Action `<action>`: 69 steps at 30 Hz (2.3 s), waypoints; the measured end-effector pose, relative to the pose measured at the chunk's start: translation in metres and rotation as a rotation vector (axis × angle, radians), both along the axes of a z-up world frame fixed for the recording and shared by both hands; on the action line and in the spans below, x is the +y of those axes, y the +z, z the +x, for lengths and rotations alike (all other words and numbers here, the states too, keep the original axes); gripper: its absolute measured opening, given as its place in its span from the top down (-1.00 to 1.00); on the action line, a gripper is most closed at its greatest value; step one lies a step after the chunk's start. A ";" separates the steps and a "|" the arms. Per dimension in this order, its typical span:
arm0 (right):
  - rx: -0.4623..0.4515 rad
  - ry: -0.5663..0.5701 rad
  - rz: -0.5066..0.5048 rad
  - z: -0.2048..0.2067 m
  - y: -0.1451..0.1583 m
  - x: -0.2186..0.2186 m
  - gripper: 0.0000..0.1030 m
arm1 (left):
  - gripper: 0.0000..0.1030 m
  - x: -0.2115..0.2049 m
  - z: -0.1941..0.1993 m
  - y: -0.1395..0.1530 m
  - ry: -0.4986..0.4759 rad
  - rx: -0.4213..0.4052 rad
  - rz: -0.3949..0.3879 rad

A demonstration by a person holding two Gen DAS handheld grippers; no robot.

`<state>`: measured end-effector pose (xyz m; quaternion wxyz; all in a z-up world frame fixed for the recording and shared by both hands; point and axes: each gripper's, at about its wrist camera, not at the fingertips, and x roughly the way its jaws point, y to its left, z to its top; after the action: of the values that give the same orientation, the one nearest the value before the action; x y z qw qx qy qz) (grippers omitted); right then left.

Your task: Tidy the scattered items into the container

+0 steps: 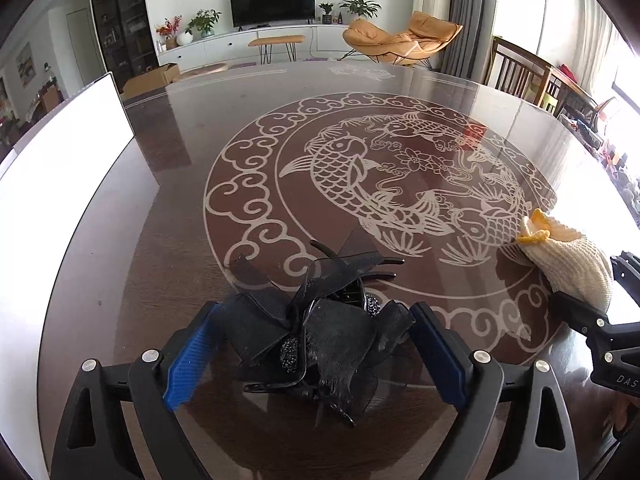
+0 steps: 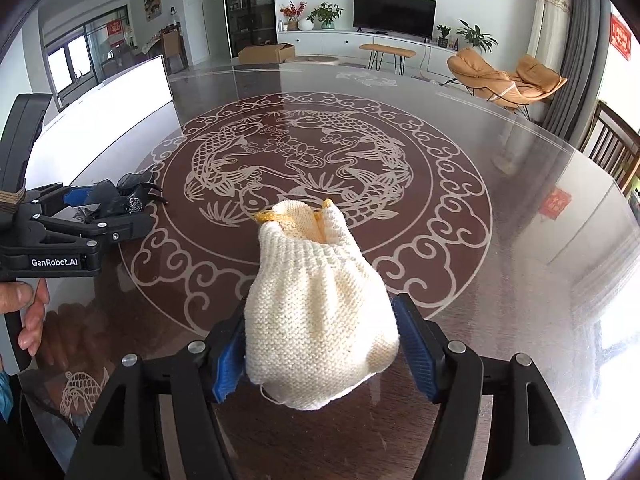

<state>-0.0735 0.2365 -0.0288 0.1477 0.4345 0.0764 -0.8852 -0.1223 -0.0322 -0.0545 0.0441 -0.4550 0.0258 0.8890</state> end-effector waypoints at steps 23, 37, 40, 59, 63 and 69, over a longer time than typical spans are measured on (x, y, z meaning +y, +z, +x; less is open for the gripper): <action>-0.010 0.013 -0.009 0.000 -0.001 -0.002 -0.50 | -1.00 0.002 0.000 -0.003 0.008 -0.017 0.004; -0.009 0.012 -0.006 -0.002 -0.002 -0.003 -0.51 | -1.00 0.003 -0.001 -0.003 0.011 -0.017 0.003; -0.009 0.012 -0.005 -0.002 -0.002 -0.003 -0.51 | -1.00 0.003 -0.001 -0.003 0.010 -0.017 0.003; -0.009 0.011 -0.005 -0.002 -0.002 -0.004 -0.51 | -1.00 0.003 0.000 -0.004 0.011 -0.016 0.004; -0.009 0.011 -0.005 -0.002 -0.002 -0.004 -0.51 | -1.00 0.003 0.000 -0.004 0.011 -0.016 0.004; -0.009 0.011 -0.005 -0.001 -0.002 -0.004 -0.51 | -1.00 0.003 0.000 -0.005 0.011 -0.016 0.004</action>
<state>-0.0750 0.2322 -0.0310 0.1541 0.4376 0.0758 -0.8826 -0.1225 -0.0290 -0.0593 0.0403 -0.4621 0.0210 0.8856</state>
